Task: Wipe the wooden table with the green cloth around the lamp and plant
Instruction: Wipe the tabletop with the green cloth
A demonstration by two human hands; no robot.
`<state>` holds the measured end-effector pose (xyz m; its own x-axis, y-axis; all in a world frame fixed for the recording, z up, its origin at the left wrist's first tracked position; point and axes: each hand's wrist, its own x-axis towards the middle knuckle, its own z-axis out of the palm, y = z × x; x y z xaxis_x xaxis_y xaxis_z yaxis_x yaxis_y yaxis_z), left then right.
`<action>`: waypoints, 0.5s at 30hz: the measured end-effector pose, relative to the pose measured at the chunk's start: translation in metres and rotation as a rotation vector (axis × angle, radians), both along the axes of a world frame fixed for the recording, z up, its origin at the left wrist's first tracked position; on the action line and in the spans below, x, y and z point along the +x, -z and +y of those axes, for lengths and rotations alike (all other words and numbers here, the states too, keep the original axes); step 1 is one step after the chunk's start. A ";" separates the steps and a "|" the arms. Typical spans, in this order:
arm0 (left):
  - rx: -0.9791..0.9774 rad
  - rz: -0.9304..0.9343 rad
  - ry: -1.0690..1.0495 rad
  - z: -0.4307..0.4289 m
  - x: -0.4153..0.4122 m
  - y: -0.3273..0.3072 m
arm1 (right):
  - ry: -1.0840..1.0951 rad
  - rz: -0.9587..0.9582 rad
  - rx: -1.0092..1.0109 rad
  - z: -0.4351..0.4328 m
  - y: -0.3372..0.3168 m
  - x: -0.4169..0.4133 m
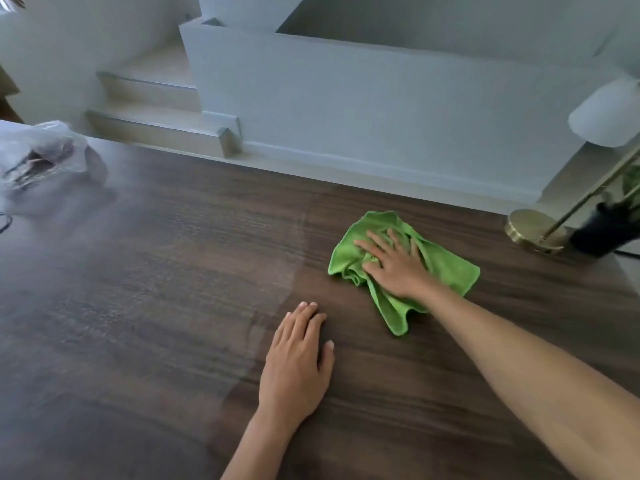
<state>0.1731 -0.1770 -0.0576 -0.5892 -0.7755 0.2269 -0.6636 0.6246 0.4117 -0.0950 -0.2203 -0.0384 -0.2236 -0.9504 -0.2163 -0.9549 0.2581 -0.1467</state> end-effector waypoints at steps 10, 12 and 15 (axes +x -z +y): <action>-0.024 -0.053 -0.089 0.038 0.029 0.001 | -0.064 -0.097 -0.111 0.117 0.003 0.110; -0.027 -0.051 -0.105 0.047 0.034 0.002 | -0.074 -0.122 -0.116 0.187 0.001 0.121; -0.031 -0.041 -0.129 0.060 0.039 0.001 | -0.091 -0.104 -0.094 0.289 -0.004 0.115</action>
